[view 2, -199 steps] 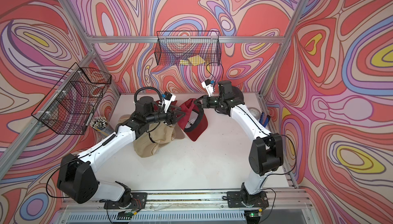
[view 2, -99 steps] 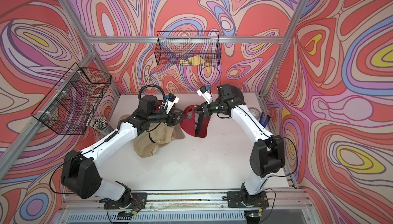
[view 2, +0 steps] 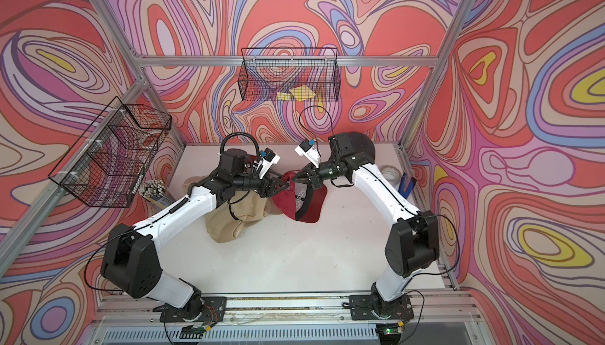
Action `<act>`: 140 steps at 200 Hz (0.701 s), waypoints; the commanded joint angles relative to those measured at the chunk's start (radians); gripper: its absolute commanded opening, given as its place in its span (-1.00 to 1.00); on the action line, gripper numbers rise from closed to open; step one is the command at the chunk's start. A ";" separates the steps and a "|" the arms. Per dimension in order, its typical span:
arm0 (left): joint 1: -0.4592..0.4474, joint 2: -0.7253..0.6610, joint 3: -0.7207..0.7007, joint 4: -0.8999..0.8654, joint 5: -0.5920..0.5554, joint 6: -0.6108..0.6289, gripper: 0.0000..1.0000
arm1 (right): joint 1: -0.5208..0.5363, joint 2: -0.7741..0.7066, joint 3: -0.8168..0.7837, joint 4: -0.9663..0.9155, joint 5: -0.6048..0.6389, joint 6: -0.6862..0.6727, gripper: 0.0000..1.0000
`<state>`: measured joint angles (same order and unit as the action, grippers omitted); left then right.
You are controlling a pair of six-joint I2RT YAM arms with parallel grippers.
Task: Open the adjustable buckle of the baseball cap
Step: Pick up the baseball cap from the center of the board.
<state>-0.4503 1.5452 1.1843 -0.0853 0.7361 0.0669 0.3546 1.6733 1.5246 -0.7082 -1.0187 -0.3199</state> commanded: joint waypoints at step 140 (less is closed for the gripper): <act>-0.005 -0.017 -0.122 0.325 -0.049 -0.187 -1.00 | 0.055 -0.202 -0.185 0.293 0.423 0.443 0.05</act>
<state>-0.4526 1.5471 1.0687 0.1501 0.6685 -0.1101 0.4080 1.5566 1.3426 -0.4900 -0.7361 -0.0315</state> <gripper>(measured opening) 0.051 0.512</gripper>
